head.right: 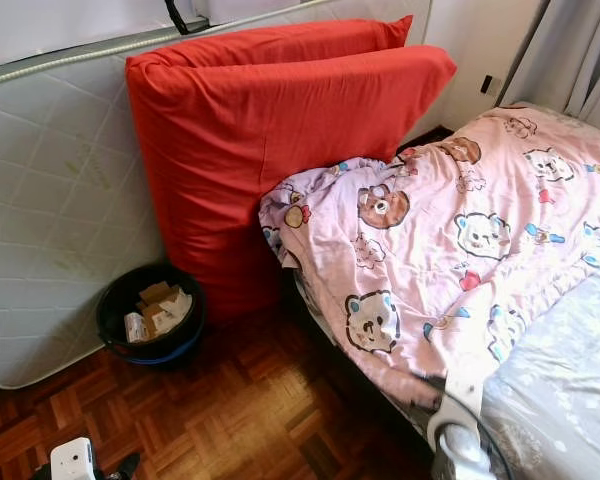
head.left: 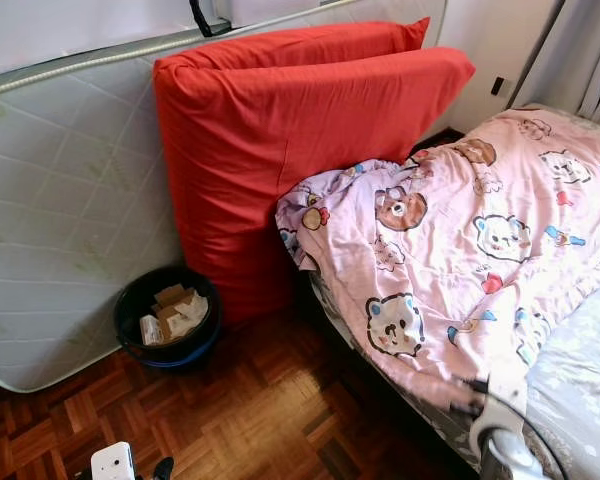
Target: Clean up the room
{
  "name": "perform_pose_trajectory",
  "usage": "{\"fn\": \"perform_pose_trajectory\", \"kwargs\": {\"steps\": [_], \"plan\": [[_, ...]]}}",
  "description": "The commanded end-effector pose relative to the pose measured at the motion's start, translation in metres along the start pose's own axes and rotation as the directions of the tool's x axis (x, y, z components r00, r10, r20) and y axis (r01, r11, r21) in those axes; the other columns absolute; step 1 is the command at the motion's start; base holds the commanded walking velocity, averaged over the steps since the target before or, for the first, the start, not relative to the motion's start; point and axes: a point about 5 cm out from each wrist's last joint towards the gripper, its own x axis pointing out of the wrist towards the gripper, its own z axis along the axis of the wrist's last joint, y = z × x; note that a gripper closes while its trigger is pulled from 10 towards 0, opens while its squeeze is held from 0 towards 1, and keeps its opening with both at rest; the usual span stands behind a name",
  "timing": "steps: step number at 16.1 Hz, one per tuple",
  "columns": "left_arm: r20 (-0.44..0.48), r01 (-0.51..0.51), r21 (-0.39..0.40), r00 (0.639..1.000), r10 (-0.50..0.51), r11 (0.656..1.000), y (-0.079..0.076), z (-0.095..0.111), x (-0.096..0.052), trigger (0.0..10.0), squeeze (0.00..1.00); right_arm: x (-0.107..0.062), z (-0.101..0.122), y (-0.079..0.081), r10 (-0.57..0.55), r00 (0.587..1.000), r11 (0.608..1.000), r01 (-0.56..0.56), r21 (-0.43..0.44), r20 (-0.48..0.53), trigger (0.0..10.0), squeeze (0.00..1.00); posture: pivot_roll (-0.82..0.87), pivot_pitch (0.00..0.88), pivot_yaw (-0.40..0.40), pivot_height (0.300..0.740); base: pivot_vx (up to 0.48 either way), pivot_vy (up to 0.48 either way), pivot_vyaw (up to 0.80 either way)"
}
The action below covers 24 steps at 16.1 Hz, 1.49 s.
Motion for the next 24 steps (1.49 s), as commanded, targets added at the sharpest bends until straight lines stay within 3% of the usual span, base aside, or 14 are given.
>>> {"fn": "perform_pose_trajectory", "kwargs": {"steps": [1,7,8,10,16,17,18,22,24], "plan": [[-0.02,0.003,0.021,1.0,-0.002,1.0,0.003,-0.003,-0.002,10.0,0.0,-0.002,-0.014,-0.002,0.0,0.999,1.0,0.0,-0.012,-0.052,10.0,0.0,0.12,0.069,-0.021,0.74,0.0,0.0,0.0],[-0.023,0.007,0.036,1.0,-0.006,0.999,0.003,-0.003,-0.002,10.0,0.0,-0.006,-0.03,0.0,0.033,0.994,0.999,-0.035,-0.017,-0.104,10.0,0.0,0.12,0.071,-0.021,0.74,0.0,0.0,0.0],[-0.023,0.007,0.037,1.0,-0.006,0.999,0.003,-0.004,-0.002,10.0,0.0,-0.006,-0.031,0.001,0.034,0.994,0.999,-0.036,-0.018,-0.106,10.0,0.8,0.12,0.071,-0.021,0.74,0.0,0.0,0.0],[-0.023,0.008,0.038,1.0,-0.007,0.999,0.003,-0.004,-0.002,10.0,0.0,-0.006,-0.033,0.002,0.037,0.993,0.999,-0.038,-0.003,-0.113,10.0,0.88,0.12,0.072,-0.022,0.74,0.0,0.0,0.0],[-0.026,0.013,0.048,1.0,-0.012,0.999,0.003,-0.003,-0.002,10.0,0.0,-0.008,-0.036,-0.001,0.031,0.994,0.999,-0.032,-0.006,-0.103,10.0,0.84,0.11,0.074,-0.016,0.74,0.0,0.0,0.0],[-0.026,0.013,0.049,1.0,-0.012,0.999,0.003,-0.003,-0.002,10.0,0.0,-0.008,-0.036,0.0,0.042,0.994,0.999,-0.044,-0.014,-0.099,10.0,0.62,0.11,0.074,-0.016,0.74,0.0,0.0,0.0],[-0.031,0.018,0.06,0.999,-0.016,0.998,0.003,-0.003,-0.001,10.0,0.0,-0.008,-0.036,0.005,0.083,0.992,0.996,-0.086,-0.025,-0.092,10.0,0.0,0.1,0.074,-0.016,0.74,0.0,0.0,0.0],[-0.08,0.016,0.113,0.997,-0.007,0.994,0.003,-0.004,0.0,10.0,0.0,-0.015,-0.052,0.029,0.221,0.965,0.965,-0.237,-0.111,-0.139,10.0,0.0,0.1,0.067,-0.025,0.74,0.0,0.0,0.0],[-0.115,-0.004,0.133,0.993,0.019,0.991,0.003,-0.007,0.001,10.0,0.0,-0.016,-0.058,0.027,0.192,0.97,0.978,-0.202,-0.055,-0.15,10.0,0.0,0.1,0.069,-0.024,0.74,0.0,0.0,0.0]]}}
